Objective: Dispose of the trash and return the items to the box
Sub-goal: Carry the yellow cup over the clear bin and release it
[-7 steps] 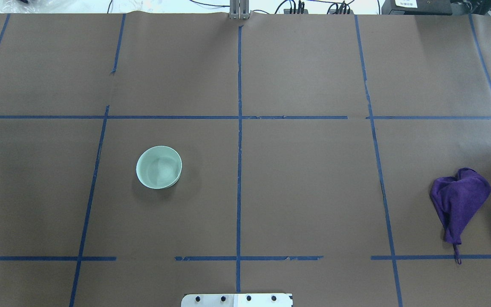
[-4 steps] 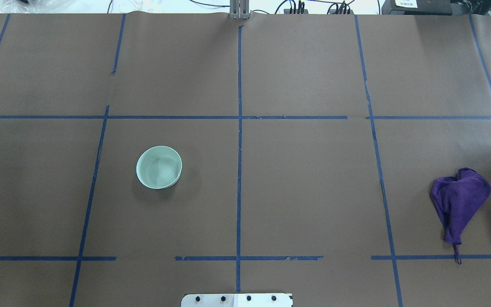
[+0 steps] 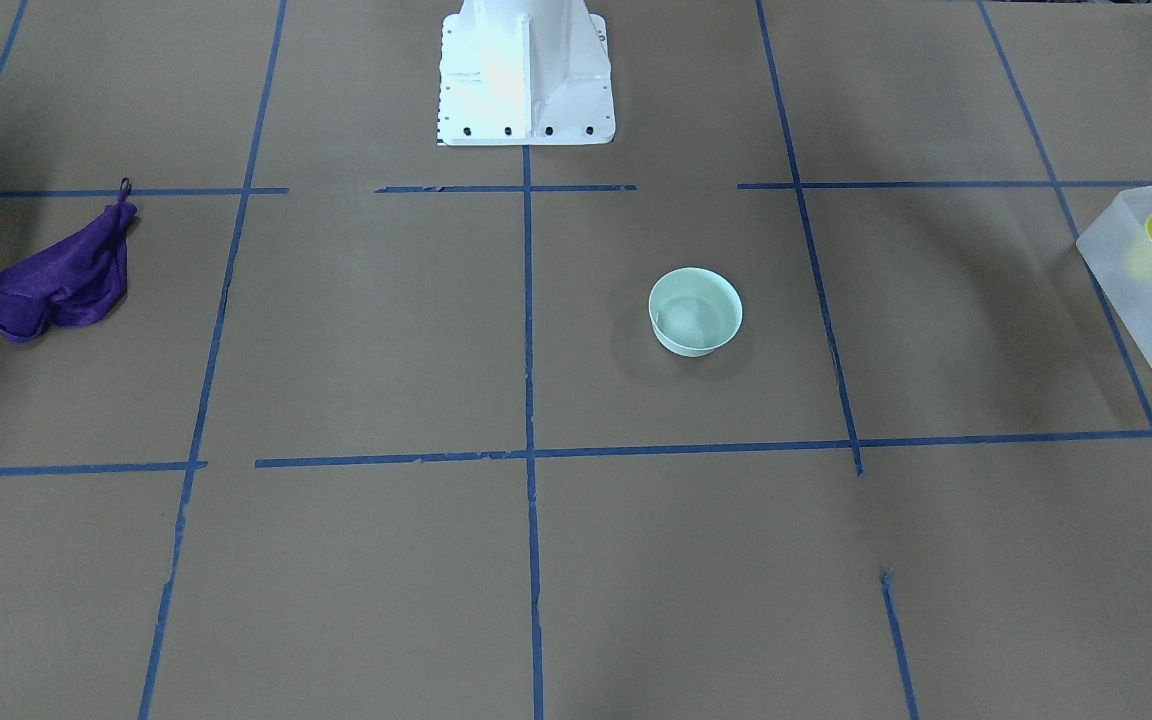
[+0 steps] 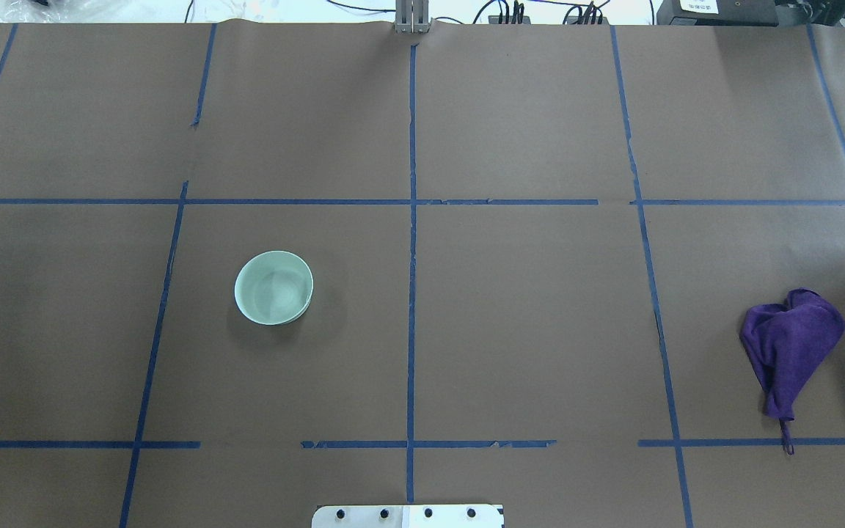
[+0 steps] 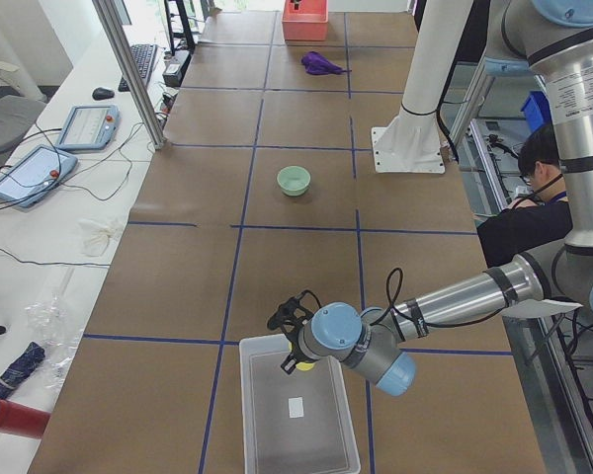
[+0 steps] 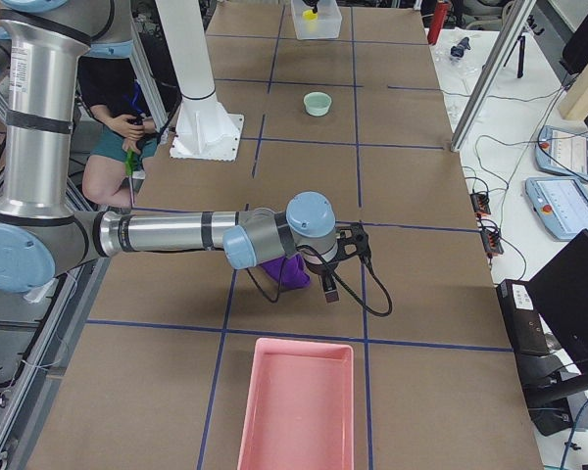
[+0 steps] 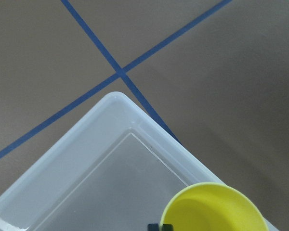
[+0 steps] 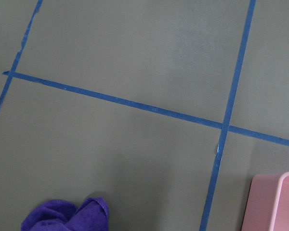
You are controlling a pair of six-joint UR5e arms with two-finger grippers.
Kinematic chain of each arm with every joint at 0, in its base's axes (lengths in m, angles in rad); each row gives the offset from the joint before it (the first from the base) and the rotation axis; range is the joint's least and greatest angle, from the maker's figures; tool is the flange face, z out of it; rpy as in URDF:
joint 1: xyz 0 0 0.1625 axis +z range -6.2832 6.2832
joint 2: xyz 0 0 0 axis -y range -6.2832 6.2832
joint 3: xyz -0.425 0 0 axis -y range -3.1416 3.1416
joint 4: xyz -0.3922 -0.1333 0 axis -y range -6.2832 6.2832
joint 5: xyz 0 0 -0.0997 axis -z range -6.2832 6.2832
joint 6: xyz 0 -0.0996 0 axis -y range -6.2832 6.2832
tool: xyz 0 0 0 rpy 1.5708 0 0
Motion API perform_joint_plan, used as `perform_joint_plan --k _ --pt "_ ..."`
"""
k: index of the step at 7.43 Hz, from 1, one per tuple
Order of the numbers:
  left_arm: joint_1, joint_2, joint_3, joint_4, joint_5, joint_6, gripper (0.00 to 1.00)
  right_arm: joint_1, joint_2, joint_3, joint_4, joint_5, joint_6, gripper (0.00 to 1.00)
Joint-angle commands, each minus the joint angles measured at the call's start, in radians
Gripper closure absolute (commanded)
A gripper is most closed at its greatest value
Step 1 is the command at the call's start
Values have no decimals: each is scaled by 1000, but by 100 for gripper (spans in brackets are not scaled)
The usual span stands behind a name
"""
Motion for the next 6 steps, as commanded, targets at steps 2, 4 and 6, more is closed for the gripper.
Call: perform_joint_plan --k 2,4,6 --pt "22 -1 0 -13 3 0 33 0 9 7 1 0 -1 0" --pt "19 -27 -45 -8 0 -7 0 -9 12 14 114 -2 3 0" --pt "6 -105 -161 227 -3 -8 0 -99 18 17 261 -29 201 0"
